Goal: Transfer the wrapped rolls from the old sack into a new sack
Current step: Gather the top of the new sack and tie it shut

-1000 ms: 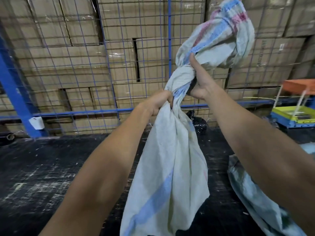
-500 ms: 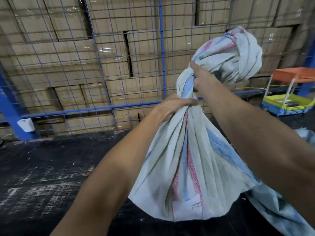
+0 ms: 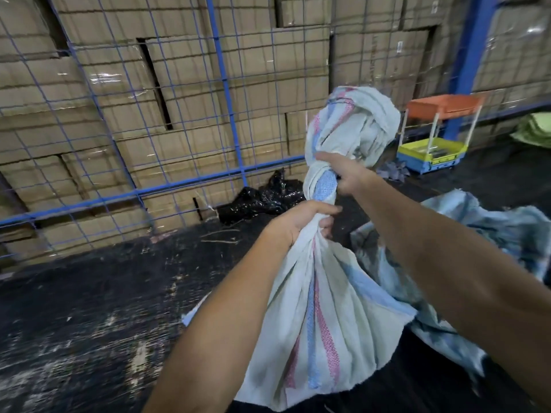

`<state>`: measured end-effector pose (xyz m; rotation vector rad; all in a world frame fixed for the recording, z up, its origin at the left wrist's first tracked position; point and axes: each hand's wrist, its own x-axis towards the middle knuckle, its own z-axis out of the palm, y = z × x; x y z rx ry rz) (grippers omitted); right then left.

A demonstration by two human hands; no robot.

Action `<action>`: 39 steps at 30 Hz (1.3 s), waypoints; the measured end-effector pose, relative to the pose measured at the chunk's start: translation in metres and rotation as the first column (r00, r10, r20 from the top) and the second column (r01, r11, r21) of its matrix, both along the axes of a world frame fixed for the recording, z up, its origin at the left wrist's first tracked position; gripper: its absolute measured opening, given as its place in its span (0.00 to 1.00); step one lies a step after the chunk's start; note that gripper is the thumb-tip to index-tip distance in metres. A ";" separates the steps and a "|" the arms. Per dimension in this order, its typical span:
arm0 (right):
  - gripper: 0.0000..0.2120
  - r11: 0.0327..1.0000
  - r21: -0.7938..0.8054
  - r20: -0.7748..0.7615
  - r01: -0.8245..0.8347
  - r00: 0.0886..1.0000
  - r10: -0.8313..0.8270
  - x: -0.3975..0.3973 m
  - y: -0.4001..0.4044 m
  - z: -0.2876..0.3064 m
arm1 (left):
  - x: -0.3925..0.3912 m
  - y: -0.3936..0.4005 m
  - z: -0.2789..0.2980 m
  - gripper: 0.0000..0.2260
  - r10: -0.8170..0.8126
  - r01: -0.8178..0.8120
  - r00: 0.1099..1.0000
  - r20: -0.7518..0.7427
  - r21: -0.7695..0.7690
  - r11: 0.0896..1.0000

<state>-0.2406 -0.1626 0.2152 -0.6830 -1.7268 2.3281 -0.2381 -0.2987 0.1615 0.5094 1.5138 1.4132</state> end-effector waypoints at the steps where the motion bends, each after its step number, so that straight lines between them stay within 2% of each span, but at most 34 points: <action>1: 0.33 1.000 -0.027 0.003 -0.007 1.000 0.007 0.004 0.013 -0.009 | 0.000 0.009 -0.002 0.10 0.020 -0.020 1.000 -0.003 -0.015 1.000; 2: 0.39 0.998 -0.042 -0.004 -0.035 0.999 0.035 0.010 0.019 -0.015 | 0.001 0.016 0.000 0.08 0.056 -0.057 0.998 -0.025 -0.034 0.998; 3: 0.37 0.999 -0.021 -0.020 -0.039 0.999 0.038 0.015 0.026 -0.020 | 0.000 0.027 -0.001 0.08 0.088 -0.092 0.994 -0.062 -0.055 0.994; 5: 0.15 0.996 0.057 -0.026 -0.070 0.997 0.072 0.022 0.031 -0.027 | -0.004 0.045 -0.008 0.06 0.146 -0.157 0.980 -0.138 -0.073 0.985; 6: 0.09 0.995 0.081 -0.010 -0.063 0.998 0.064 0.026 0.046 -0.032 | 0.002 0.065 -0.014 0.03 0.175 -0.187 0.971 -0.163 -0.057 0.981; 8: 0.09 0.991 0.120 -0.002 -0.057 0.998 0.058 0.029 0.064 -0.037 | 0.006 0.091 -0.027 0.10 0.235 -0.243 0.955 -0.181 -0.019 0.970; 10: 0.06 0.978 0.203 -0.014 -0.037 0.999 0.041 0.035 0.104 -0.044 | 0.016 0.138 -0.047 0.12 0.270 -0.267 0.955 -0.125 0.038 0.963; 11: 0.08 0.960 0.276 -0.012 -0.047 0.999 0.053 0.036 0.121 -0.049 | 0.020 0.155 -0.058 0.10 0.288 -0.284 0.954 -0.079 0.059 0.957; 12: 0.18 0.924 0.377 -0.012 -0.068 0.997 0.078 0.035 0.138 -0.059 | 0.022 0.170 -0.070 0.07 0.302 -0.299 0.952 -0.053 0.059 0.953; 14: 0.41 0.821 0.564 0.005 -0.082 0.995 0.096 0.042 0.177 -0.086 | 0.031 0.214 -0.094 0.04 0.387 -0.387 0.921 -0.032 0.017 0.922; 15: 0.47 0.760 0.649 0.011 -0.041 0.999 0.044 0.049 0.206 -0.104 | 0.037 0.245 -0.111 0.06 0.430 -0.431 0.902 -0.025 -0.013 0.902; 16: 0.48 0.696 0.718 -0.021 0.022 1.000 -0.009 0.052 0.214 -0.120 | 0.036 0.256 -0.126 0.07 0.462 -0.464 0.886 -0.047 -0.050 0.885; 18: 0.41 0.569 0.821 -0.040 0.035 0.999 -0.004 0.061 0.252 -0.154 | 0.042 0.294 -0.158 0.09 0.503 -0.507 0.862 -0.064 -0.118 0.854; 22: 0.23 0.464 0.865 0.186 -0.194 0.981 0.062 0.083 0.334 -0.205 | 0.064 0.358 -0.203 0.08 0.471 -0.497 0.868 -0.161 -0.253 0.830; 23: 0.20 0.376 0.911 0.180 -0.169 0.984 0.005 0.093 0.358 -0.212 | 0.067 0.374 -0.212 0.09 0.501 -0.545 0.837 -0.220 -0.249 0.800; 24: 0.18 0.264 0.962 0.099 -0.068 0.989 -0.107 0.103 0.382 -0.219 | 0.068 0.389 -0.218 0.10 0.526 -0.587 0.805 -0.274 -0.236 0.774; 25: 0.16 0.130 0.988 -0.053 0.088 0.966 -0.253 0.115 0.403 -0.228 | 0.069 0.400 -0.223 0.09 0.539 -0.608 0.786 -0.302 -0.227 0.761; 26: 0.14 -0.019 0.972 -0.222 0.233 0.891 -0.397 0.129 0.424 -0.235 | 0.069 0.410 -0.226 0.08 0.543 -0.614 0.780 -0.311 -0.212 0.761; 27: 0.13 -0.118 0.942 -0.326 0.314 0.778 -0.537 0.145 0.448 -0.246 | 0.070 0.423 -0.230 0.06 0.529 -0.610 0.780 -0.334 -0.218 0.762; 28: 0.14 -0.141 0.929 -0.344 0.341 0.662 -0.665 0.159 0.469 -0.257 | 0.070 0.432 -0.233 0.05 0.517 -0.614 0.771 -0.373 -0.217 0.759; 29: 0.17 -0.052 0.943 -0.245 0.328 0.582 -0.775 0.172 0.488 -0.270 | 0.072 0.440 -0.234 0.04 0.500 -0.617 0.758 -0.419 -0.211 0.758; 30: 0.17 0.143 0.939 -0.058 0.314 0.553 -0.831 0.183 0.506 -0.288 | 0.073 0.449 -0.236 0.04 0.486 -0.622 0.740 -0.465 -0.199 0.757; 31: 0.15 0.378 0.886 0.151 0.269 0.603 -0.783 0.189 0.518 -0.306 | 0.075 0.456 -0.237 0.06 0.476 -0.626 0.727 -0.495 -0.191 0.756; 32: 0.13 0.585 0.793 0.315 0.170 0.708 -0.633 0.194 0.524 -0.325 | 0.078 0.465 -0.240 0.10 0.464 -0.622 0.721 -0.515 -0.185 0.761; 33: 0.12 0.694 0.720 0.414 0.000 0.803 -0.429 0.196 0.521 -0.341 | 0.080 0.471 -0.243 0.13 0.453 -0.617 0.723 -0.522 -0.193 0.763; 34: 0.12 0.691 0.692 0.486 -0.209 0.843 -0.232 0.196 0.515 -0.356 | 0.081 0.479 -0.250 0.16 0.433 -0.607 0.724 -0.537 -0.199 0.769; 35: 0.15 0.620 0.668 0.567 -0.411 0.821 -0.067 0.194 0.503 -0.368 | 0.084 0.484 -0.254 0.17 0.405 -0.592 0.728 -0.553 -0.208 0.779; 36: 0.19 0.495 0.651 0.643 -0.576 0.764 0.043 0.190 0.490 -0.378 | 0.087 0.490 -0.259 0.16 0.390 -0.577 0.723 -0.570 -0.190 0.794; 38: 0.25 0.255 0.611 0.743 -0.750 0.654 0.143 0.181 0.470 -0.387 | 0.093 0.504 -0.266 0.14 0.349 -0.536 0.731 -0.586 -0.177 0.825; 39: 0.27 0.224 0.574 0.763 -0.787 0.614 0.203 0.179 0.466 -0.387 | 0.097 0.511 -0.267 0.12 0.320 -0.514 0.743 -0.588 -0.196 0.835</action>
